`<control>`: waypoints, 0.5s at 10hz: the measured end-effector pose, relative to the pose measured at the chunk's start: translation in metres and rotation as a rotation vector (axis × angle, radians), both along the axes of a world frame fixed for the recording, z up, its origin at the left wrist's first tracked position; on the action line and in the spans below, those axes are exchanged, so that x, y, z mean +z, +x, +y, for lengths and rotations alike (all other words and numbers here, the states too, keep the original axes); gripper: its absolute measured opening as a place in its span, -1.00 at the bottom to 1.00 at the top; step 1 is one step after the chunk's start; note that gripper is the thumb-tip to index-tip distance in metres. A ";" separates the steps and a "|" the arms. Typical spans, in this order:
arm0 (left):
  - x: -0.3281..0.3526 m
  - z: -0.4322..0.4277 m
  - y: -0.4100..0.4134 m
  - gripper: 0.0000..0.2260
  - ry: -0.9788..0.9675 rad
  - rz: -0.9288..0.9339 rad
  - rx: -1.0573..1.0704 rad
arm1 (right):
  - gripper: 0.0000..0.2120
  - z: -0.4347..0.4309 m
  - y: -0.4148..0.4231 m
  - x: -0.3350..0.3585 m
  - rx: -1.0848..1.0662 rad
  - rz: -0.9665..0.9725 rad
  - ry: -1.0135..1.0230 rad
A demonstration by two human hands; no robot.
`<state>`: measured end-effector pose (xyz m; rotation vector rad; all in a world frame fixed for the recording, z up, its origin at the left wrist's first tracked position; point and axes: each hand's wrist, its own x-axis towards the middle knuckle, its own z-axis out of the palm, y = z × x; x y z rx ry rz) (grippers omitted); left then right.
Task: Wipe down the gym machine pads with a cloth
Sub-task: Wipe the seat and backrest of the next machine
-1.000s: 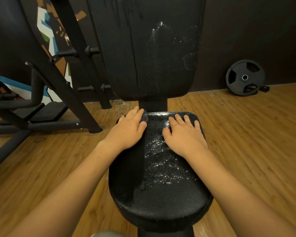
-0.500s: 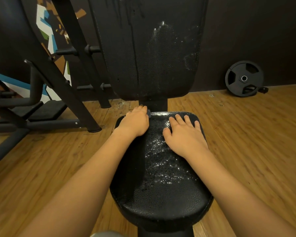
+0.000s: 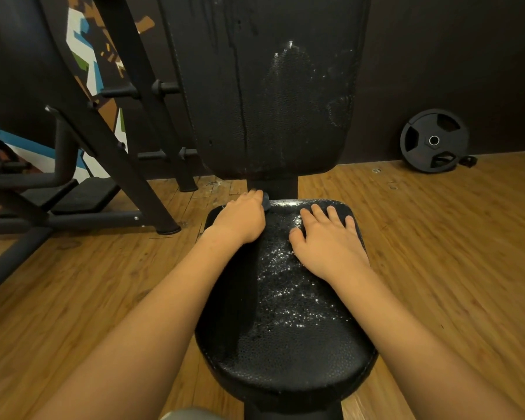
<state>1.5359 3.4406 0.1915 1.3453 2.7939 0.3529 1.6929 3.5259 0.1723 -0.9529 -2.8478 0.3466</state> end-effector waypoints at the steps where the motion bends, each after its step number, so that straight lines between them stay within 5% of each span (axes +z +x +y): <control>1: -0.008 -0.025 0.008 -0.53 0.020 0.017 -0.010 | -0.41 0.000 0.000 0.000 0.005 0.004 0.002; 5: -0.004 0.003 -0.011 -0.49 -0.023 0.015 0.042 | -0.41 0.000 0.000 0.000 0.002 0.008 -0.008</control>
